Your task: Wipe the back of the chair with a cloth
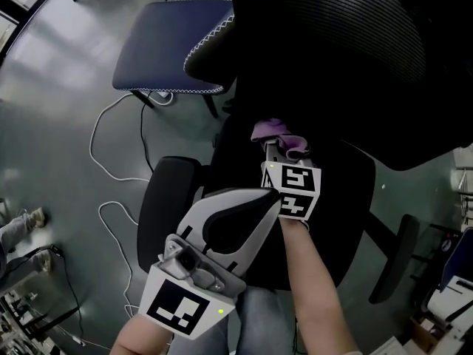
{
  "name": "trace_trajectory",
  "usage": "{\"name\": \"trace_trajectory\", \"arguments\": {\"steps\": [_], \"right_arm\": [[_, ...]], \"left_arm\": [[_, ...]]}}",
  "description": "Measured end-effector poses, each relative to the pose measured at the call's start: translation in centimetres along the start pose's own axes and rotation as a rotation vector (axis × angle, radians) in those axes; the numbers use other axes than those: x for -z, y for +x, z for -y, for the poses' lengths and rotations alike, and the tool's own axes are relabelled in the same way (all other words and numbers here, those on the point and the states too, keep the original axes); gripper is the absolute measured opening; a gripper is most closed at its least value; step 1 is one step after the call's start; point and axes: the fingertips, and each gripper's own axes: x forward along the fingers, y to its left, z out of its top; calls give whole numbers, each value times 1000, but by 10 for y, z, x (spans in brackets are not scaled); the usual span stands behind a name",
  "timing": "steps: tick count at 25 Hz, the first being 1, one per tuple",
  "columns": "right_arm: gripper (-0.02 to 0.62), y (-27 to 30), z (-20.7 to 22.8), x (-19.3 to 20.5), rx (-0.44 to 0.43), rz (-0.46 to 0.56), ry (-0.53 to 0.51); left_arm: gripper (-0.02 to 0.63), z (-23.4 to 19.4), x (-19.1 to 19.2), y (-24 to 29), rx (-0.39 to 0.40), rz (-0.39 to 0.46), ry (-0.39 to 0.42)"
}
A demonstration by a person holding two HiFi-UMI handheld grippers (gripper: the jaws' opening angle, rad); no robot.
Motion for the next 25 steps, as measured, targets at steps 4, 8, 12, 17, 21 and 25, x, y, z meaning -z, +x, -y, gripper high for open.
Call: {"name": "trace_trajectory", "arguments": {"steps": [4,8,12,17,21,25], "right_arm": [[77,-7,43,8,70,41,66],[77,-25,82,19,147,-3,158],[77,-38,127,31,219,0,223],[77,-57,165,45,290,-10,251],[77,-66,183,50,311,-12,242],[78,-73,197,55,330,-16,204]], "left_arm": [[11,17,5,8,39,-11,12],[11,34,6,20,70,-14,7],[11,49,10,32,104,-19,14],[11,64,11,42,134,-20,9],[11,75,10,52,154,-23,17],[11,83,11,61,167,-24,26]]}}
